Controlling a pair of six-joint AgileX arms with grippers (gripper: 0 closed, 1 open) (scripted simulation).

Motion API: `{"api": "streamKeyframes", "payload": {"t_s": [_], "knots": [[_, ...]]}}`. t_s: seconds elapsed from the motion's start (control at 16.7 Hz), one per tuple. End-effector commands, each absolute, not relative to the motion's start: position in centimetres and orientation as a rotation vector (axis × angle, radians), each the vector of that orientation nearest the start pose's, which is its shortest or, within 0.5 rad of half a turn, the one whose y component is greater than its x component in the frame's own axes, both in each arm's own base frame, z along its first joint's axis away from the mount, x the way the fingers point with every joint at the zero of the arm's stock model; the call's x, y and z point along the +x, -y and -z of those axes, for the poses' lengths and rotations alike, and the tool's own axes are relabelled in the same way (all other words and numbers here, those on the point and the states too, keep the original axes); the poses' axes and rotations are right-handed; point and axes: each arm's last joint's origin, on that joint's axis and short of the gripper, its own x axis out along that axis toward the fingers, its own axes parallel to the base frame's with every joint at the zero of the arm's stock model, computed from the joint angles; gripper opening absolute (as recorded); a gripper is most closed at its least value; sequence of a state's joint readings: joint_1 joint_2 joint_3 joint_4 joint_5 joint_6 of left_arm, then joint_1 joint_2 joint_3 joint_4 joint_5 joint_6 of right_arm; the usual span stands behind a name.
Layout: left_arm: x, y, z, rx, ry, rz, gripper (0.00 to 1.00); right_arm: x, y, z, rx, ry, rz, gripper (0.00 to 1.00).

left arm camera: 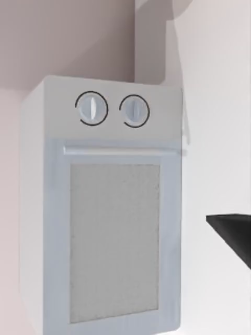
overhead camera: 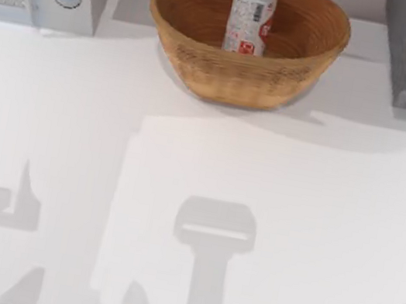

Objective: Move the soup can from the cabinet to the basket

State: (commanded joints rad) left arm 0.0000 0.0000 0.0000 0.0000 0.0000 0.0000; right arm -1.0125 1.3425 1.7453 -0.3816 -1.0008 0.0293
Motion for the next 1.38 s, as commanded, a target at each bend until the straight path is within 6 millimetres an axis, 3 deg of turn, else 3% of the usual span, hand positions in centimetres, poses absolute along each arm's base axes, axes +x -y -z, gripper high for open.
{"api": "streamKeyframes", "payload": {"t_s": [0.18, 0.36, 0.54, 0.72, 0.9, 1.08, 1.2, 1.38], "knots": [[10.6, 0.1, -16.0, 0.0, 0.0, 0.0, 1.0, 18.3, 18.2, -51.1, 0.009, -0.003, -0.001, 1.0], [10.6, 0.1, -16.0, 0.0, 0.0, 0.0, 1.0, 21.5, 15.0, -51.0, 0.017, -0.007, 0.0, 1.0], [10.6, 0.1, -16.0, 0.0, 0.0, 0.0, 1.0, 24.5, 10.2, -50.9, 0.022, -0.015, 0.002, 1.0], [10.6, 0.1, -16.0, 0.0, 0.0, 0.0, 1.0, 26.2, 4.3, -50.8, 0.019, -0.021, 0.002, 1.0], [10.6, 0.1, -16.0, 0.0, 0.0, 0.0, 1.0, 26.2, -1.6, -50.8, 0.012, -0.021, 0.001, 1.0], [10.6, 0.1, -16.0, 0.0, 0.0, 0.0, 1.0, 24.8, -6.3, -50.9, 0.005, -0.014, 0.0, 1.0], [10.6, 0.1, -16.0, 0.0, 0.0, 0.0, 1.0, 23.7, -8.4, -50.9, 0.003, -0.009, 0.0, 1.0], [10.6, 0.1, -16.0, 0.0, 0.0, 0.0, 1.0, 22.7, -9.7, -51.0, 0.002, -0.003, 0.0, 1.0]]}}
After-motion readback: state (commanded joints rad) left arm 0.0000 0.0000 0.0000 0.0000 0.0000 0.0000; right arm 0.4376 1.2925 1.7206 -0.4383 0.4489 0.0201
